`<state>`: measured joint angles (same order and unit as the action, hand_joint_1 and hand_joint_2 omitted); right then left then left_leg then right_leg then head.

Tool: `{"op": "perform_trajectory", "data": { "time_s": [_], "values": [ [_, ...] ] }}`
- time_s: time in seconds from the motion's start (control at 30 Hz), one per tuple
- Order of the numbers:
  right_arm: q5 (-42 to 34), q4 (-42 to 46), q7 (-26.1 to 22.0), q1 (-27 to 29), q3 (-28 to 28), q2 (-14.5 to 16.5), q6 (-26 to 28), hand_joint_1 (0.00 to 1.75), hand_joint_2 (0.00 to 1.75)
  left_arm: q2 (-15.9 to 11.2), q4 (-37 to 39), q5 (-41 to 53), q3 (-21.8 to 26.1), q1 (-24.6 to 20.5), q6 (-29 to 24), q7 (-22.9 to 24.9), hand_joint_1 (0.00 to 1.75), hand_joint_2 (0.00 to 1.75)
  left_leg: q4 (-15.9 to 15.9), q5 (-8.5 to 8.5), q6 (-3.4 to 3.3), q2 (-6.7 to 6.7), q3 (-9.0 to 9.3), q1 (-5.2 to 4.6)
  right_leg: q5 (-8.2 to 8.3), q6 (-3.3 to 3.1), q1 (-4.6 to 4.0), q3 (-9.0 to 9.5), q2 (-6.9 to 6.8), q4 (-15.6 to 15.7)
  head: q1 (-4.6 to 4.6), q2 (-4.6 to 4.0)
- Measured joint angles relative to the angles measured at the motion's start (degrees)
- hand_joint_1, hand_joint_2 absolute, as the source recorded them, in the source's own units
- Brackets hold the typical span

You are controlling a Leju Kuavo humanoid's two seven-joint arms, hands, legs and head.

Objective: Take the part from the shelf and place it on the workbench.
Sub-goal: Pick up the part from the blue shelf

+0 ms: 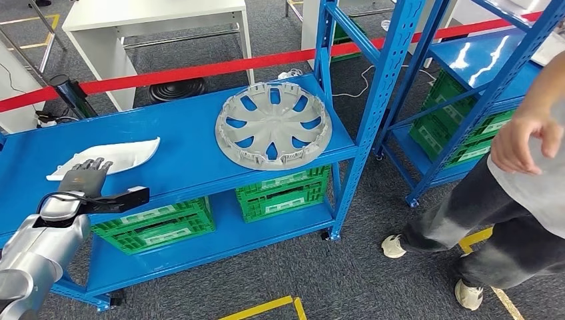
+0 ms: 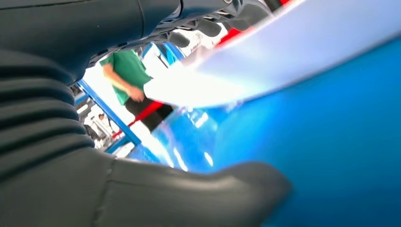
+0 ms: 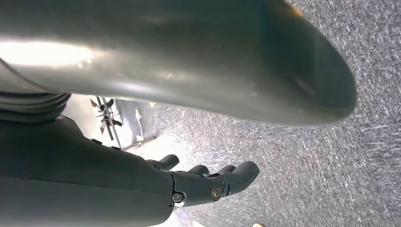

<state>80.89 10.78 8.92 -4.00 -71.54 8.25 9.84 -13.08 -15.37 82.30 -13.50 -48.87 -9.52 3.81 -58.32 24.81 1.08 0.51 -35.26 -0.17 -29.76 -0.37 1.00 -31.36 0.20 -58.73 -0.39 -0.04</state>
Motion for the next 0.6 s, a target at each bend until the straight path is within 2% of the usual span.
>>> {"op": "perform_trajectory", "data": {
  "time_s": [0.27, 0.53, 0.6],
  "values": [
    [0.63, 0.00, 0.00, -0.06, 0.00, -0.13, -0.48, 0.00, 0.00, -0.24, 0.04, -1.67, 3.30, 0.79, 0.89, -1.40, 1.75, 1.75, 0.00, 0.00, 0.00, 0.01, 0.00, 0.00, -0.01, 0.00, -0.01, 0.00, -0.01, 0.00, 0.00, 0.00],
    [0.70, 0.00, 0.00, -0.09, 0.00, -0.14, -0.48, 0.00, 0.00, -0.39, 0.04, -1.52, 4.69, 0.88, 1.65, -1.42, 1.75, 1.75, 0.00, 0.00, 0.00, 0.01, 0.00, 0.00, -0.01, 0.00, 0.00, 0.01, -0.01, 0.00, 0.01, 0.00],
    [0.70, 0.00, 0.00, -0.08, 0.00, -0.14, -0.48, 0.00, 0.00, -0.47, 0.04, -1.33, 4.91, 0.88, 1.65, -1.46, 1.70, 1.75, 0.00, 0.00, 0.00, 0.01, 0.00, 0.00, -0.01, 0.00, 0.00, 0.01, -0.01, 0.00, 0.01, 0.00]
  ]
}}
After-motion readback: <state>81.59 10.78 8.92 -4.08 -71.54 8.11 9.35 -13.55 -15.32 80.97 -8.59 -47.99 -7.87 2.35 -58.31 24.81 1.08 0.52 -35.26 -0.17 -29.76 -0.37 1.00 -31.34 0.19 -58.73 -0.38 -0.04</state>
